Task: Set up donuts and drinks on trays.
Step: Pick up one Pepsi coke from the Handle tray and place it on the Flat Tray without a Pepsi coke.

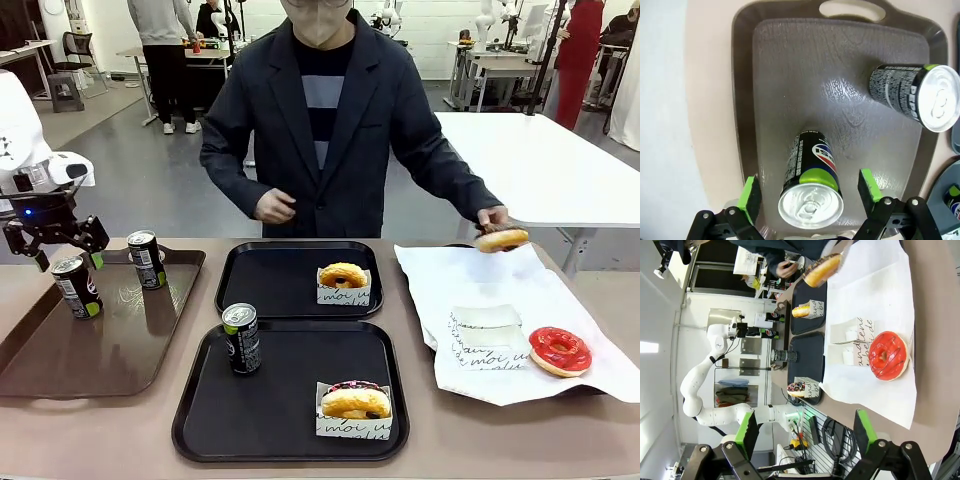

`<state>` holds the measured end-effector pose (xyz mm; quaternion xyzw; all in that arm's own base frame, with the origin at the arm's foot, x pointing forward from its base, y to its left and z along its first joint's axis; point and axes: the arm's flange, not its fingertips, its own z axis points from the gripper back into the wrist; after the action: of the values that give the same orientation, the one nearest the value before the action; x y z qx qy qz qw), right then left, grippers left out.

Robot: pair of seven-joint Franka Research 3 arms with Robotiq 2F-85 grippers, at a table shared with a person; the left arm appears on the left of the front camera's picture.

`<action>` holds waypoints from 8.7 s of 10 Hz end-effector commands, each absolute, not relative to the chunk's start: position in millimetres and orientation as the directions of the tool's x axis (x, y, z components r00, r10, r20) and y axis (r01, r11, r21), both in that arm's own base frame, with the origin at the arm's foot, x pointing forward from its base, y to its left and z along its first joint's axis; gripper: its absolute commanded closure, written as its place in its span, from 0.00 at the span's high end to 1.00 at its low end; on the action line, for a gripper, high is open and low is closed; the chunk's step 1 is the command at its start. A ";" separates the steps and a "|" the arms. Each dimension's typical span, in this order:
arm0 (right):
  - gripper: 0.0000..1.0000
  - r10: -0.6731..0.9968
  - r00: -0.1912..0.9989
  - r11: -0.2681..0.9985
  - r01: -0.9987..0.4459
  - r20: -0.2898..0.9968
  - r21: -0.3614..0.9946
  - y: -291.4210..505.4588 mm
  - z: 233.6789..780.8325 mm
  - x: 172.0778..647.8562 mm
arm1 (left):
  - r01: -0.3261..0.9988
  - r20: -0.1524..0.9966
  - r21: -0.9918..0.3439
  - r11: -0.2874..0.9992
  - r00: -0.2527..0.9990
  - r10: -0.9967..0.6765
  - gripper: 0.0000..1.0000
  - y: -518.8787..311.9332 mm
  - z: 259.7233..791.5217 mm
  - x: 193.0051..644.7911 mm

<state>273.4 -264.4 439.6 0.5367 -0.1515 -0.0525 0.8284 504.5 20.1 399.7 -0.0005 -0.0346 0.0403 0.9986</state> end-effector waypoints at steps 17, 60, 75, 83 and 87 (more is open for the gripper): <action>1.00 -0.257 0.942 0.399 -0.099 0.215 0.911 -264.4 439.1 274.9 | -0.103 0.034 -0.062 0.993 0.994 0.105 0.07 -13.3 523.9 399.4; 1.00 -0.257 0.942 0.399 -0.099 0.215 0.911 -264.4 439.1 274.9 | 0.390 -0.152 0.139 0.910 0.917 -0.370 0.58 -115.3 480.1 347.3; 1.00 -0.257 0.942 0.399 -0.099 0.215 0.911 -264.4 439.1 274.9 | 0.315 -0.141 0.062 0.947 0.942 -0.304 0.58 -76.5 462.5 336.5; 1.00 -0.257 0.942 0.399 -0.099 0.215 0.911 -264.4 439.1 274.9 | 0.362 0.025 -0.018 0.932 0.932 -0.362 0.58 -146.5 522.1 375.7; 1.00 -0.257 0.942 0.399 -0.099 0.215 0.911 -264.4 439.1 274.9 | 0.360 0.010 -0.012 0.933 0.933 -0.360 0.58 -142.8 522.0 371.7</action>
<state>273.9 -264.6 438.0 0.5372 -0.1499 -0.0528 0.8284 374.9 -142.5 514.3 -0.0057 0.0104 -0.1731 0.9848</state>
